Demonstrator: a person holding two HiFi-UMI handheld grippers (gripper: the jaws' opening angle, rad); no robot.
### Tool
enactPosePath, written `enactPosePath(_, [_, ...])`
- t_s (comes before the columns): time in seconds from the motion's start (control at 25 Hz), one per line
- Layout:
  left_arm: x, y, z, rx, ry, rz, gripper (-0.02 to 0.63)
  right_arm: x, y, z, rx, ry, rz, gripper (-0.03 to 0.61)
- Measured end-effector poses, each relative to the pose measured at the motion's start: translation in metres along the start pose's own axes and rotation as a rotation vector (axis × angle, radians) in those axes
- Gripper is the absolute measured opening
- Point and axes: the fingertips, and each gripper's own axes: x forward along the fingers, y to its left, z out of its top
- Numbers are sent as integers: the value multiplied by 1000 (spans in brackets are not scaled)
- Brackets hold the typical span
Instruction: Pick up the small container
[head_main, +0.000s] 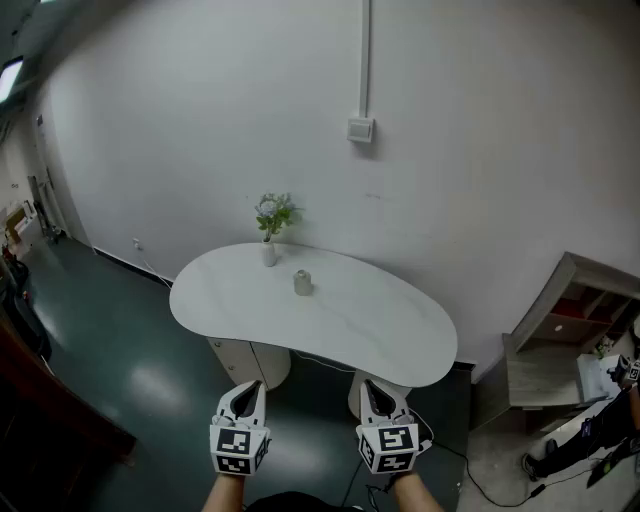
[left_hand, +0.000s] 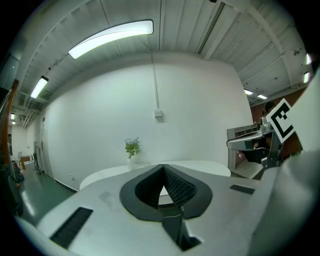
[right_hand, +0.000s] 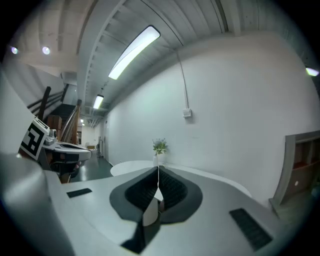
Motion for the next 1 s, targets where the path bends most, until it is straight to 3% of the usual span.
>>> enactPosePath(1.0, [-2,24,-21,-23,9,-39,11,10,27,-2,-3,-11,-47,66])
